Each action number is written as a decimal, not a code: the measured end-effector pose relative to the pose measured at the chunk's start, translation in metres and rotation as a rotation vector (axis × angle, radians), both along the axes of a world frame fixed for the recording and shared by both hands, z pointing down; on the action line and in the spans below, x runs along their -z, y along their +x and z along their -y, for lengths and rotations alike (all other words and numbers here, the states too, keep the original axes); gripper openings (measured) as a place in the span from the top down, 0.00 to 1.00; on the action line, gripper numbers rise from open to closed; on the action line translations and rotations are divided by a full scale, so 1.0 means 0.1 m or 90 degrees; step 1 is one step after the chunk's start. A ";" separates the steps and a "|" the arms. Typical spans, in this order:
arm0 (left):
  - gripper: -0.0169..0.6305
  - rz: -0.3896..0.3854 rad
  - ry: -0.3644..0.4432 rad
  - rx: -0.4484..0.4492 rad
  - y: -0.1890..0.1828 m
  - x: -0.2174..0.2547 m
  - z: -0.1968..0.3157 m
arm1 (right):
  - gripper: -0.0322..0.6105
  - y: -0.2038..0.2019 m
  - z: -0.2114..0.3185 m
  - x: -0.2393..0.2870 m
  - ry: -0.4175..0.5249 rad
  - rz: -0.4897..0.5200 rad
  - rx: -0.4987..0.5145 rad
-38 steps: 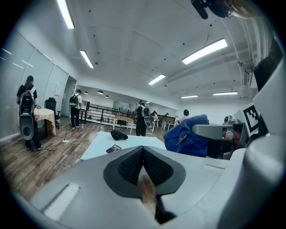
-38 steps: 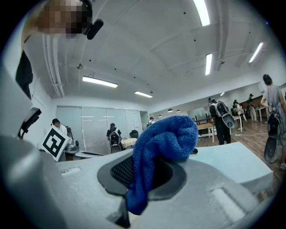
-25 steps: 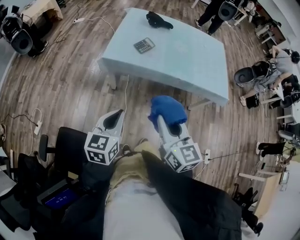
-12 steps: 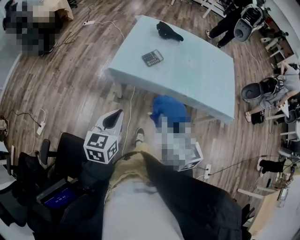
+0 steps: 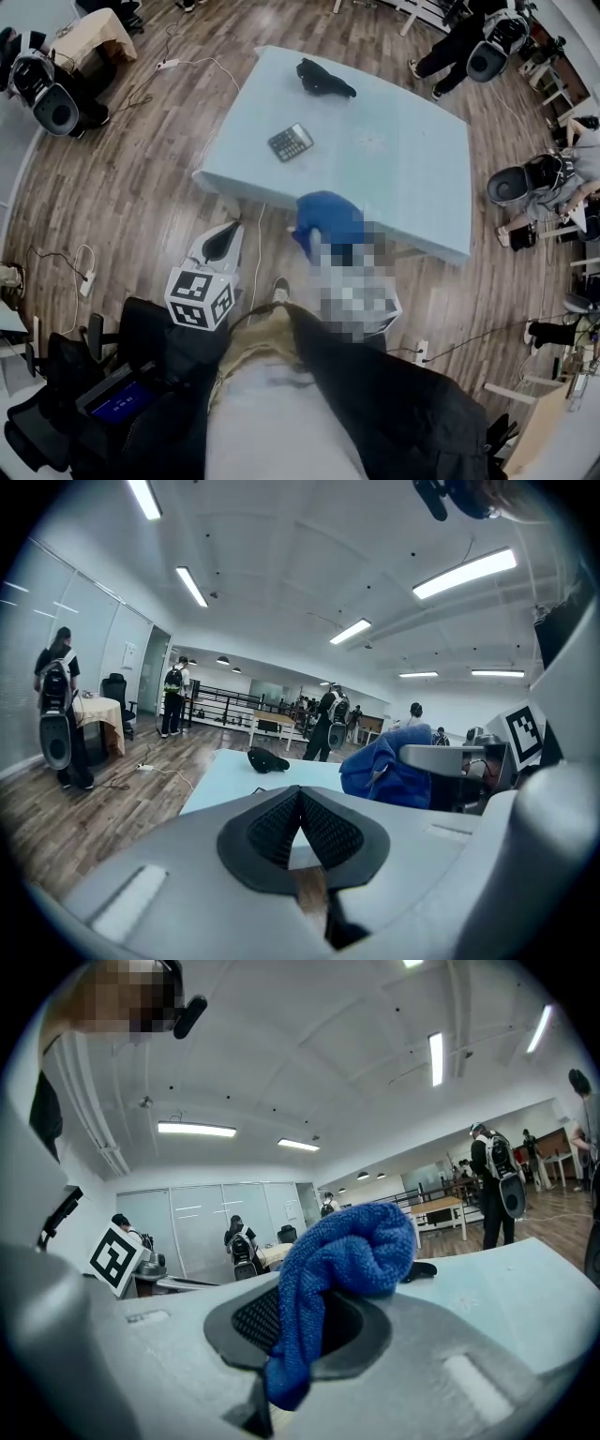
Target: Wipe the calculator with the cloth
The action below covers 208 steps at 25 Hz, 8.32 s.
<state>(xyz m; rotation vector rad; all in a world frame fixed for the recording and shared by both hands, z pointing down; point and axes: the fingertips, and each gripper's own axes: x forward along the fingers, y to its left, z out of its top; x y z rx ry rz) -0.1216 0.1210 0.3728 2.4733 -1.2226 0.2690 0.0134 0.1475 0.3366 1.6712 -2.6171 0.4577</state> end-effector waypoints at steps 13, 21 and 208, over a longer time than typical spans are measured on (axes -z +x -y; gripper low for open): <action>0.97 0.027 -0.011 -0.015 0.59 -0.05 0.72 | 0.86 0.58 0.73 -0.18 -0.016 0.038 0.005; 0.97 0.045 -0.048 -0.006 0.66 -0.21 0.83 | 0.86 0.66 0.93 -0.37 -0.048 0.059 0.020; 0.97 -0.078 0.028 -0.041 1.45 0.15 3.59 | 0.86 1.14 3.52 0.15 0.051 -0.017 -0.076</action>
